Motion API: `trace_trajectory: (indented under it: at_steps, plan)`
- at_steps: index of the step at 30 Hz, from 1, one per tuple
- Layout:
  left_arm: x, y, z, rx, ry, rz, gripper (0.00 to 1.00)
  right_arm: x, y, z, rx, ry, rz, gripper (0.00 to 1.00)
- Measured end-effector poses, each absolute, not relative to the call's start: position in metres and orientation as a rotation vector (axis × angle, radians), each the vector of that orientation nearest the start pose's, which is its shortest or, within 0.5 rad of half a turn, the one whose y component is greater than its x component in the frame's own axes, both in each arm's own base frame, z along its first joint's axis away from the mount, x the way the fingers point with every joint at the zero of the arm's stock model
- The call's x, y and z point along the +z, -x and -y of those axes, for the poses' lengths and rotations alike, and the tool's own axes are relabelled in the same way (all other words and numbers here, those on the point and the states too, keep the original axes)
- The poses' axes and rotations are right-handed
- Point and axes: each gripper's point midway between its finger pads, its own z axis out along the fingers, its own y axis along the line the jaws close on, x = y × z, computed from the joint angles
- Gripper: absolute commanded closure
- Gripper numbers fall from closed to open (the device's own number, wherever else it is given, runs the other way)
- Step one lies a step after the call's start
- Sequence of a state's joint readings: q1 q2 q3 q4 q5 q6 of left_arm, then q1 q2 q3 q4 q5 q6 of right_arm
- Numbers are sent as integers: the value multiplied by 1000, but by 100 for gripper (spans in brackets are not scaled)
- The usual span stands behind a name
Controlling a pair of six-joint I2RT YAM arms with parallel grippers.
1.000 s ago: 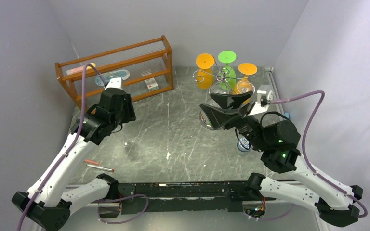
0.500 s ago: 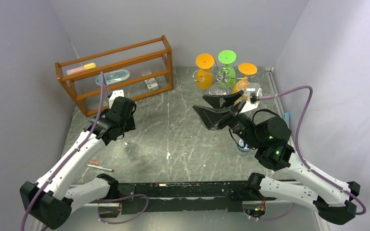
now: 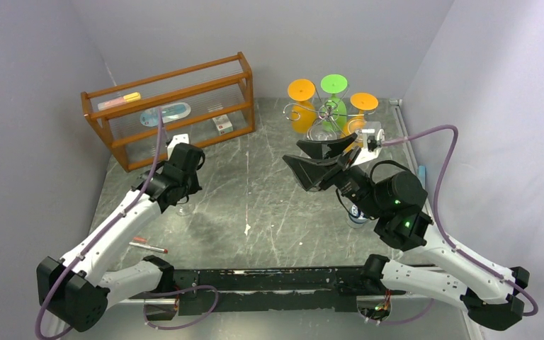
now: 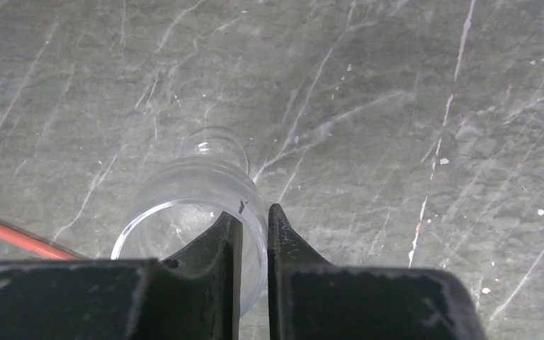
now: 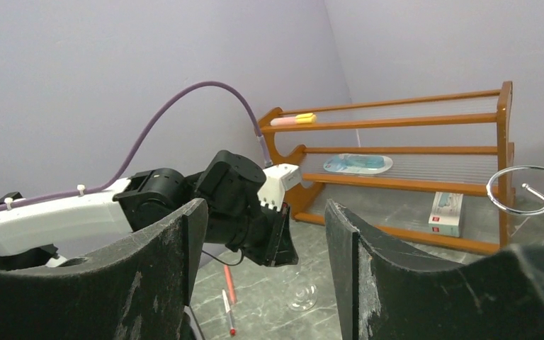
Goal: Place the wine glass upside down on the wine glass rack
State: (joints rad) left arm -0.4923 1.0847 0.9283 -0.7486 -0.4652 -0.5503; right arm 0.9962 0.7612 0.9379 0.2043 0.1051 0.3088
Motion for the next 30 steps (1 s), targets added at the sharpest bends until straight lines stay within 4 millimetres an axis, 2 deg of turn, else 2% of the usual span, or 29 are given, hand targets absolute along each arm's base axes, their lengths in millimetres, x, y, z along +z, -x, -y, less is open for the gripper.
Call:
trace_trajectory:
  at_steps: [8,11,14,22,26,30]
  plan:
    - [171,-260,87,-45,236,-2320,95,443,-177,-266,1100,321,-1267,37]
    - [186,-258,95,-132,217,-2282,95,440,-179,-269,1118,303,-1288,37]
    - [211,-258,106,-255,196,-2204,95,441,-181,-268,1153,238,-1302,37]
    - [308,-250,134,-615,123,-1856,95,427,-193,-271,1257,39,-1358,38]
    - [365,-241,139,-752,120,-1648,95,428,-195,-284,1341,-5,-1365,38]
    - [411,-230,138,-851,125,-1475,95,430,-194,-300,1442,-28,-1362,38]
